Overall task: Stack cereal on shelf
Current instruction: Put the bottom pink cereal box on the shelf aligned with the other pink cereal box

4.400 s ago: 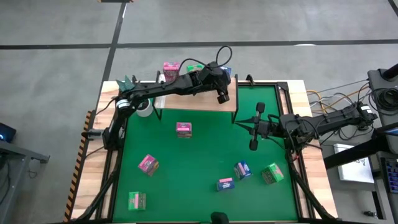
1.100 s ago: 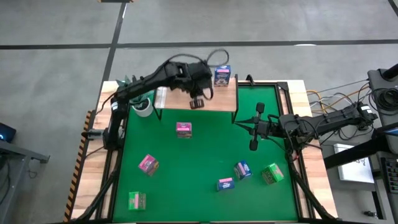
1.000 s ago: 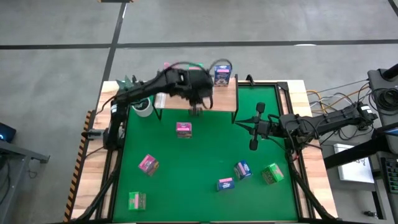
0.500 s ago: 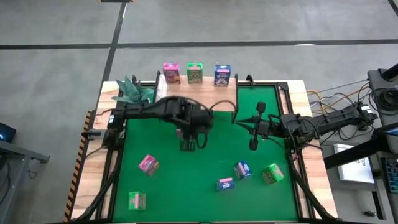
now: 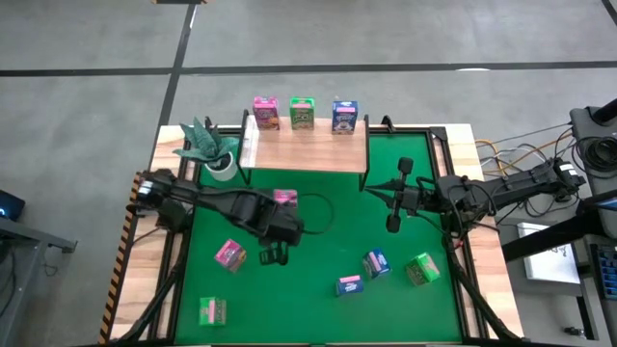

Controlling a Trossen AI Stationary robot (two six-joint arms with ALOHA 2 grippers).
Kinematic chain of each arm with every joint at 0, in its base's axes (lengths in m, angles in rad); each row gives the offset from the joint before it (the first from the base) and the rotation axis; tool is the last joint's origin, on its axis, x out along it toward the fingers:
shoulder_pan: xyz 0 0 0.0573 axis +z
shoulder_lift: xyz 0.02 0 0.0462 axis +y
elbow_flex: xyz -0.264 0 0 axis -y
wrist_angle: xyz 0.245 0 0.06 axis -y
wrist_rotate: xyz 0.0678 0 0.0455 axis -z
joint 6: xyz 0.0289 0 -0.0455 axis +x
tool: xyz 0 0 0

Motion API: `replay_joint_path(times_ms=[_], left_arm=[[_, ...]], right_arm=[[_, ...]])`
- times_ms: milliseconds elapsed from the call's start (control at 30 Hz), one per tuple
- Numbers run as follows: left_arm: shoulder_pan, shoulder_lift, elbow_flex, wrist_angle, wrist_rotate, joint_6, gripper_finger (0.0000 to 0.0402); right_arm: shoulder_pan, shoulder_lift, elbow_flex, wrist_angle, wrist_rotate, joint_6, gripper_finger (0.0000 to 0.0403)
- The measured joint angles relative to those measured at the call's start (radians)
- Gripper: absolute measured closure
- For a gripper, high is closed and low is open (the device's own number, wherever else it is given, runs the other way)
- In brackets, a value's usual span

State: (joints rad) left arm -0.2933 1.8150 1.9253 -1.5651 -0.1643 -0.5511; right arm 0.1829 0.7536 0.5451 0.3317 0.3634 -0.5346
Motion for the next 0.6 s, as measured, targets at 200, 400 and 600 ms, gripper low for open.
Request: replay_joint_path(times_ms=[200,400,600], left_arm=[[-0.084,-0.119,-0.196,-0.006,0.103,-0.463,0.0363],[-0.194,-0.223,-0.356,0.009,0.073,-0.827,0.0359],[-0.265,-0.287,-0.468,0.068,0.070,-1.048,0.0309]], right_arm=[[0.000,0.000,0.000,0.022,0.000,-0.025,0.0390],[0.000,0.000,0.000,0.029,0.000,-0.044,0.0390],[0.000,0.000,0.000,0.041,-0.004,-0.054,0.0390]])
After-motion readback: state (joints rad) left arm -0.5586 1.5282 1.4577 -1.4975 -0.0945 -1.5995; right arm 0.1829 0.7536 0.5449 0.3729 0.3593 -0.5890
